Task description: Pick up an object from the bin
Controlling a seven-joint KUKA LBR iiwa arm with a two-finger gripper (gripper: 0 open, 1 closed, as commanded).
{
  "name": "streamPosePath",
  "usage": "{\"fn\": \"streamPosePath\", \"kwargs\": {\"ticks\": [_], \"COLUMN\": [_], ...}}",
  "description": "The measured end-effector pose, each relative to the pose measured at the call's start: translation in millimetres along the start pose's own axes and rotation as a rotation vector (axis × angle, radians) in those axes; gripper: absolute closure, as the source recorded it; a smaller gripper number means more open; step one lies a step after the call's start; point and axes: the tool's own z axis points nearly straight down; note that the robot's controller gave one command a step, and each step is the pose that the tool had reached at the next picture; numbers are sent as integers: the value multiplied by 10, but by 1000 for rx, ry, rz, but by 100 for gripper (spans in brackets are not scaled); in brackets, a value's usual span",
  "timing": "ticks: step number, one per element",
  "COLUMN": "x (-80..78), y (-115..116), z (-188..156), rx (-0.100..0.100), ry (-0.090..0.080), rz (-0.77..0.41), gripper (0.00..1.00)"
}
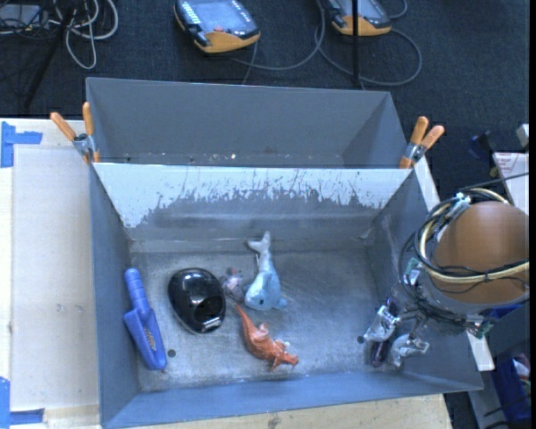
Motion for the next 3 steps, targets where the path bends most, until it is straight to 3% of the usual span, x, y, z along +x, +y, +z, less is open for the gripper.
{"fn": "streamPosePath", "kwargs": {"ticks": [1, 2, 3], "x": [-197, -193, -235], "y": [-166, -167, -134], "z": [-1254, -1254, -1638], "rx": [0, -1, -2], "ry": [4, 4, 5], "rz": [-91, -89, -70], "gripper": [100, 100, 100]}}
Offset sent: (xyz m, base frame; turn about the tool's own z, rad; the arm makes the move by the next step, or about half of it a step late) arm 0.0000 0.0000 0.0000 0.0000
